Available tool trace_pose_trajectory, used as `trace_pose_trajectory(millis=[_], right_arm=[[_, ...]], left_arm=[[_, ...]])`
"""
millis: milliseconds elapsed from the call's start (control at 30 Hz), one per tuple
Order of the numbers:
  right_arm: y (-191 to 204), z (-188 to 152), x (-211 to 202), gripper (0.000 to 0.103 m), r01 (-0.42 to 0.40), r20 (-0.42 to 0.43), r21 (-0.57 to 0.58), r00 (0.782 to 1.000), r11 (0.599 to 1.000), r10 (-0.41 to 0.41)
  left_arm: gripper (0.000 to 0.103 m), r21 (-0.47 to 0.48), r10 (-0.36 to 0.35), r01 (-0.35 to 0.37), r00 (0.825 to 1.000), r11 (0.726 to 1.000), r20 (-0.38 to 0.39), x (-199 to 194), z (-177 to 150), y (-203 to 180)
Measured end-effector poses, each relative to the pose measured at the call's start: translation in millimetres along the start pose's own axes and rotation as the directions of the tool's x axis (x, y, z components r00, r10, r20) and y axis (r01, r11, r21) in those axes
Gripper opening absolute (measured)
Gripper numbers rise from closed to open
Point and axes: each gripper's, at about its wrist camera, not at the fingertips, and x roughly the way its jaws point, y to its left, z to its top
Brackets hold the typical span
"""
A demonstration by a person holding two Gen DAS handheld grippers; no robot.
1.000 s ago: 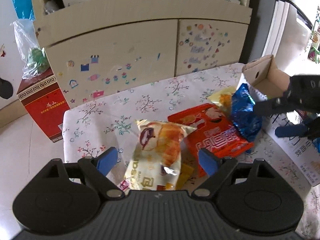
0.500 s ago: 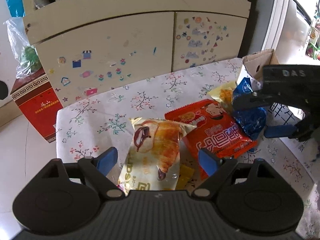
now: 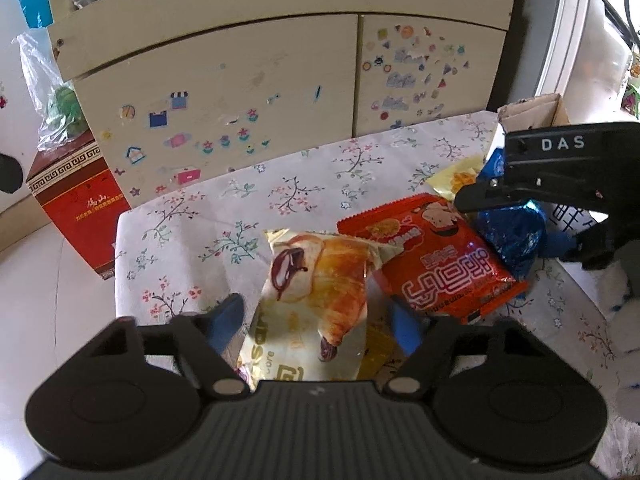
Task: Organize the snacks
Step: 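Grasp the croissant bread bag with left tool while right tool grasps blue foil bag, then lift both held packets and carry them over the cardboard box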
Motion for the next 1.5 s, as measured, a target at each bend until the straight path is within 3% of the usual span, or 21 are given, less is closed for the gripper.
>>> trace_pose_trajectory(millis=[100,167,900,1100,1167,1233,1300,1433,1467,1500], right_arm=[[-2,0,-1,0.074,-0.014,-0.007,-0.009,1.0,1.0,0.014],[-3,0,-4,0.063,-0.008,-0.008,-0.031,1.0,0.999,0.008],[29,-22,-47,0.062,-0.074,-0.018,-0.354,0.997,0.932,0.072],[29,-24,-47,0.062,-0.063,-0.021,-0.384,0.998,0.921,0.059],[26,-24,-47,0.062,-0.059,-0.025,-0.379,0.998,0.924,0.054],[25,-24,-47,0.062,-0.057,-0.029,-0.374,0.998,0.926,0.05],[26,-26,-46,0.062,-0.06,-0.035,-0.375,0.998,0.925,0.051],[28,-28,-47,0.062,-0.062,-0.043,-0.382,0.998,0.922,0.049],[28,-29,-47,0.062,-0.061,-0.045,-0.382,0.998,0.922,0.047],[27,-29,-47,0.062,-0.058,-0.047,-0.382,0.998,0.922,0.044]], left_arm=[[0.056,-0.013,0.006,-0.006,1.0,1.0,-0.008,0,1,-1],[0.053,-0.028,0.005,-0.006,1.0,1.0,-0.004,-3,2,-1],[0.044,-0.164,-0.001,0.012,0.998,0.986,0.064,-25,14,6],[0.044,-0.187,-0.041,0.05,0.998,0.981,0.051,-22,16,10],[0.051,-0.201,-0.041,0.048,0.998,0.978,0.038,-20,14,12],[0.065,-0.207,-0.039,0.042,0.999,0.978,0.019,-15,11,13],[0.071,-0.204,-0.044,0.041,0.999,0.978,-0.01,-8,8,12],[0.069,-0.164,-0.017,0.01,0.999,0.986,-0.042,3,3,6],[0.059,-0.158,-0.014,0.007,0.999,0.987,-0.041,3,2,5],[0.055,-0.153,-0.015,0.009,0.999,0.988,-0.04,2,3,4]])
